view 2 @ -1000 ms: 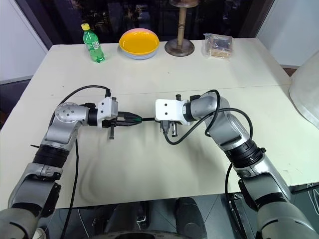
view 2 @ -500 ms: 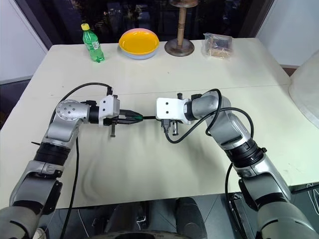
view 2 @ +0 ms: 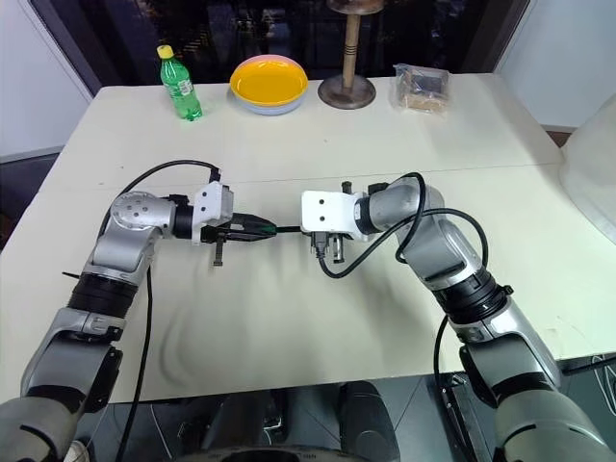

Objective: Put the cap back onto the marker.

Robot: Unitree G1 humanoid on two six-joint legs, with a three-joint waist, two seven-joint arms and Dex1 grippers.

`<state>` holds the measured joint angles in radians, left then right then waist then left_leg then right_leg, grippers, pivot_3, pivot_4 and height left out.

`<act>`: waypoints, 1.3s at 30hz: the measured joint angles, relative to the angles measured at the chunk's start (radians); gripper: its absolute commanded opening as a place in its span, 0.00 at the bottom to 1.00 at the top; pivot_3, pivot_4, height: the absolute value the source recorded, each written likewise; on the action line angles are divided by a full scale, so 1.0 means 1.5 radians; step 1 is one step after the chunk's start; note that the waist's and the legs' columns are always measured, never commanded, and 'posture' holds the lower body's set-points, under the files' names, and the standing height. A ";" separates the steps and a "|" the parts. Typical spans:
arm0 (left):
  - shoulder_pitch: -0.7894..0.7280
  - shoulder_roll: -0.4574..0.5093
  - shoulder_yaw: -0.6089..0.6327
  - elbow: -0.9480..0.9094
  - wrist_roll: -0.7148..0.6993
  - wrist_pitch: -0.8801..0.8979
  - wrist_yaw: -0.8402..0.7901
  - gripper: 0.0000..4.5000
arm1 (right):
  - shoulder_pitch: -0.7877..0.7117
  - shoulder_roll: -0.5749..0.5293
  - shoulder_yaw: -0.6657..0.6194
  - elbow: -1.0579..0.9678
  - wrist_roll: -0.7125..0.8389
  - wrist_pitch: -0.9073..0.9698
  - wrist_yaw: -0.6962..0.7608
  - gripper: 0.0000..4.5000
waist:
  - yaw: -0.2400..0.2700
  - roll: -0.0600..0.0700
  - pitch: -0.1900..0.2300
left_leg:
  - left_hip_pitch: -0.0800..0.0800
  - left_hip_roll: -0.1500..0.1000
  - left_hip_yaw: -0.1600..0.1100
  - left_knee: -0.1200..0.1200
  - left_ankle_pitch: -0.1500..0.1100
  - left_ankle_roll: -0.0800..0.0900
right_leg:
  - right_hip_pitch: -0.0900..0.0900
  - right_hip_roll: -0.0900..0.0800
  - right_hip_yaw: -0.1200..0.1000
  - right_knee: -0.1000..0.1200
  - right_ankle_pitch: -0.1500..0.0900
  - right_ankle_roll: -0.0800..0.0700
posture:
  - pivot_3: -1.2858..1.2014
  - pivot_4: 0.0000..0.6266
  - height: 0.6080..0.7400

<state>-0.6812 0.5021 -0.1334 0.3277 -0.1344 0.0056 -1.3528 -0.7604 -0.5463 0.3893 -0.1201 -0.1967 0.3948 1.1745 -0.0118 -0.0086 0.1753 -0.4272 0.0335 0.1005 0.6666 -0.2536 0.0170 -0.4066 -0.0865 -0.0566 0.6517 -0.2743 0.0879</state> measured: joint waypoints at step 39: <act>0.000 -0.004 -0.009 0.046 0.041 -0.137 -0.013 0.00 | 0.000 0.013 0.021 0.016 -0.022 0.008 0.008 0.01 | 0.000 0.000 0.000 | 0.000 0.000 0.000 0.000 0.000 0.000 | 0.000 0.000 0.000 0.000 0.000 0.000 | 0.52 0.24 1.00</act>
<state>-0.6816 0.4968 -0.1477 0.3965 -0.0726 -0.2005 -1.3730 -0.7609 -0.5271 0.4215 -0.0967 -0.2301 0.4061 1.1858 -0.0122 -0.0087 0.1752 -0.4273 0.0336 0.1005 0.6666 -0.2536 0.0170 -0.4066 -0.0864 -0.0566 0.6518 -0.2743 0.0879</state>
